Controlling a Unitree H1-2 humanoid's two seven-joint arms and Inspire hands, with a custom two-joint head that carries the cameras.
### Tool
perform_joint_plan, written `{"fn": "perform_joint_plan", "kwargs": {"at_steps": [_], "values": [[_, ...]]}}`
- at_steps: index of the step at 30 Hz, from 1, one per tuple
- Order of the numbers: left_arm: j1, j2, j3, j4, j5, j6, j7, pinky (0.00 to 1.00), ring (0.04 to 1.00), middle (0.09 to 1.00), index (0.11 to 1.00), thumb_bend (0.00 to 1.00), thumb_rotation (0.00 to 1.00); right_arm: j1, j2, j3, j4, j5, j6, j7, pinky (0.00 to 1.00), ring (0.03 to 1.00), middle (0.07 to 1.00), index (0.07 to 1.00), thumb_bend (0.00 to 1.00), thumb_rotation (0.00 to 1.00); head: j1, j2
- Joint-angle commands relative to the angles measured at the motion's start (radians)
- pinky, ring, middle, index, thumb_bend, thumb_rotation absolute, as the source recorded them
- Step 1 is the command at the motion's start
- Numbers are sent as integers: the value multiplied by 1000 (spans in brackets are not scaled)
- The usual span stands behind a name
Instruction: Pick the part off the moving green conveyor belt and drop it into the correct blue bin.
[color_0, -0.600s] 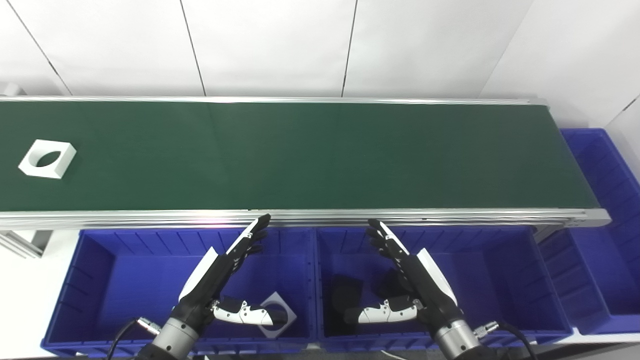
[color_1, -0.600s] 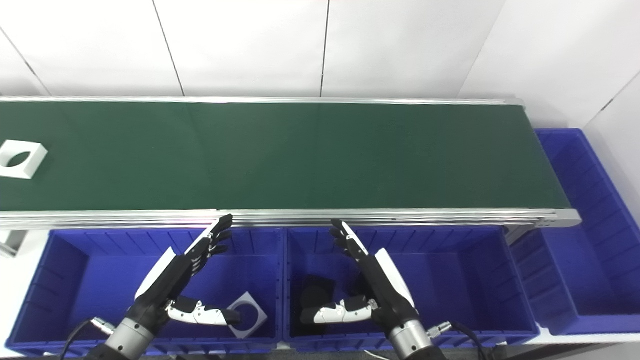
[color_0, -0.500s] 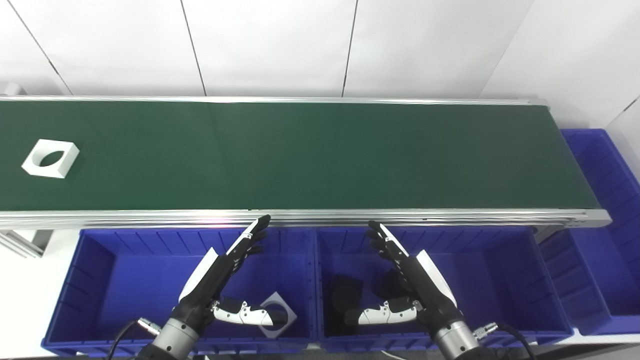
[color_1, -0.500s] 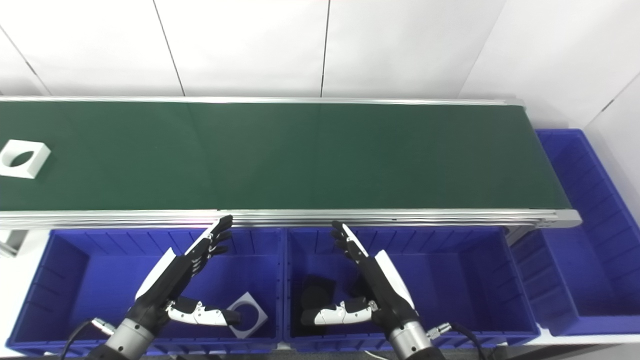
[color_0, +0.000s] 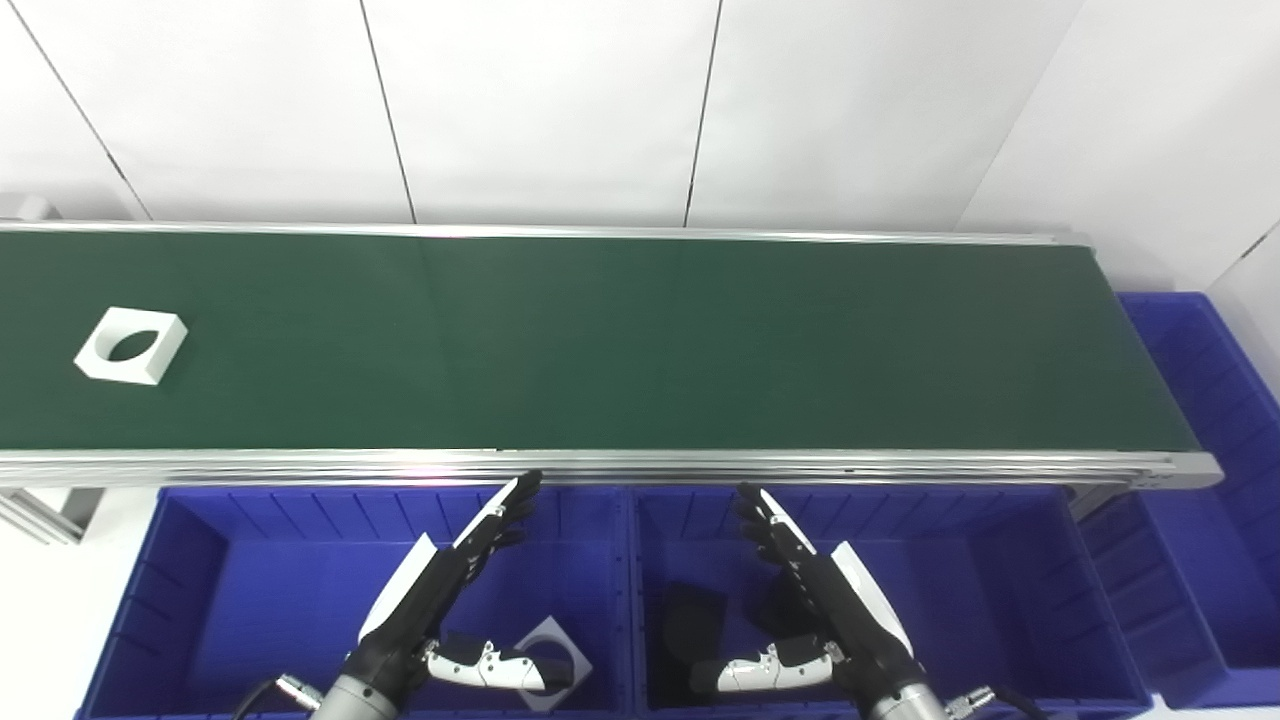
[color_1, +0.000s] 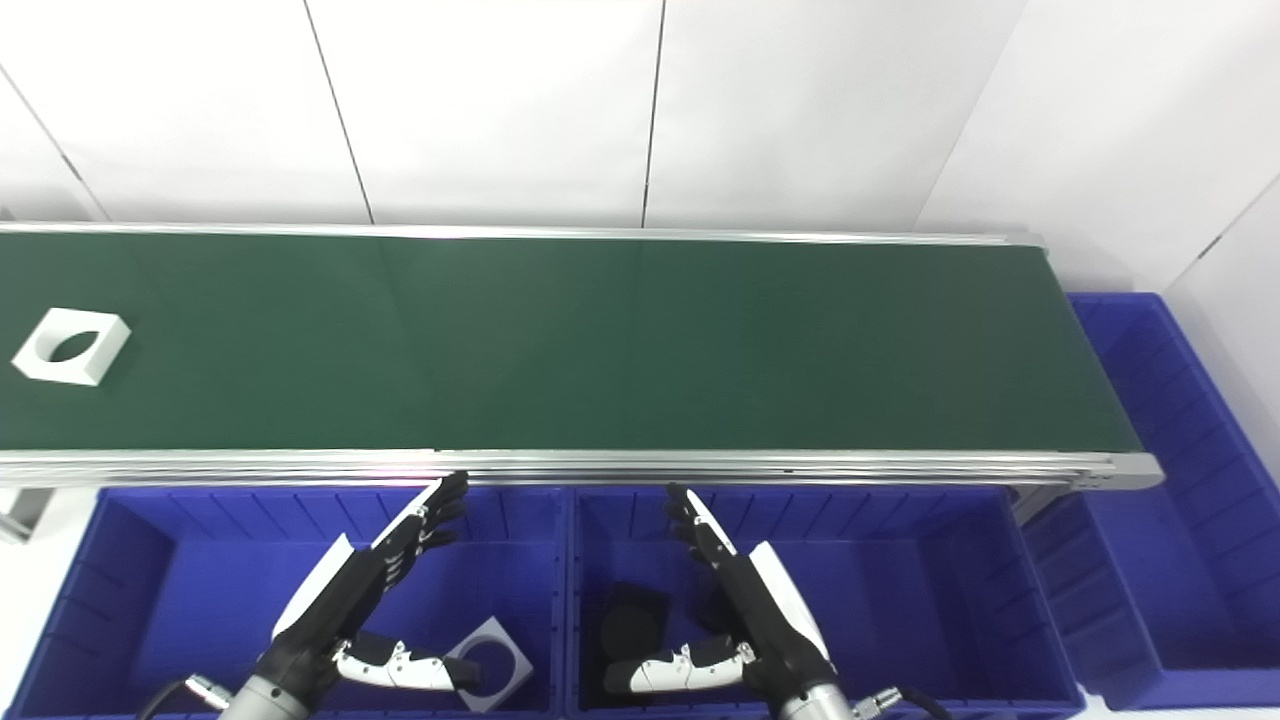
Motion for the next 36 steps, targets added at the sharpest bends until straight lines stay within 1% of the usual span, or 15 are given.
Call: {"fn": "perform_joint_plan", "kwargs": {"at_steps": [1,5,7,8,10,12,13,14,21,24,27,29,31,33,36], "values": [[-8,-4,-2,-9,6,-42,13,882,946,977,962,891,291,0,3,-1,-25,6,-64,-15,904,920,946,988,821,46,3,-3],[-8,-4,-1,-3,11,-51,17,884,947,979,965,889,300,2,7,-2,-27,13,-61,-15,936,925,951,990,817,48,0,-1],[-7,-4,-1,-3,12,-51,17,885,948,980,968,884,300,3,7,-1,-28,14,-61,-15,921,916,951,989,817,37,-1,1],[-7,-4,0,-4,13,-51,16,886,949,981,969,883,300,3,6,0,-29,12,-62,-16,890,903,950,991,813,40,-1,1],[-5,-3,0,-6,10,-48,13,890,952,984,971,879,301,3,4,2,-31,8,-62,-17,881,901,947,992,812,44,-1,3],[-5,-3,0,-5,9,-54,14,892,954,985,973,875,298,5,5,1,-32,8,-62,-19,887,908,946,992,814,50,-1,4],[-5,-3,0,-3,9,-59,15,894,953,983,972,873,296,5,6,1,-32,10,-64,-19,917,916,943,991,815,49,-1,4],[-4,-3,1,-2,10,-61,16,895,952,982,971,872,295,6,6,1,-33,9,-64,-21,928,918,943,990,816,48,-1,4],[-2,-2,1,0,16,-64,16,900,957,987,975,874,312,6,6,0,-29,12,-73,-23,958,928,945,992,816,66,-3,8],[-2,-2,2,2,14,-69,16,903,959,988,975,874,316,6,7,-2,-25,14,-87,-25,948,930,947,993,814,73,-3,9],[-3,-1,2,2,17,-70,17,898,956,987,974,875,317,6,10,-3,-24,18,-85,-26,962,933,945,991,818,67,-3,9],[-2,-1,2,-1,19,-64,16,898,956,989,975,876,322,7,11,-3,-25,15,-84,-28,959,904,945,990,819,67,-4,8],[-1,-1,2,-2,16,-63,14,900,957,990,976,874,321,6,10,-1,-25,13,-82,-26,918,899,948,992,815,73,-5,10],[-1,-1,2,-3,17,-64,15,898,955,988,976,872,319,5,8,-1,-27,11,-79,-24,932,922,948,994,815,74,-5,10],[-1,-1,3,-3,19,-62,16,893,953,987,974,873,316,6,9,0,-28,6,-80,-27,934,929,946,990,820,79,-5,11]]}}
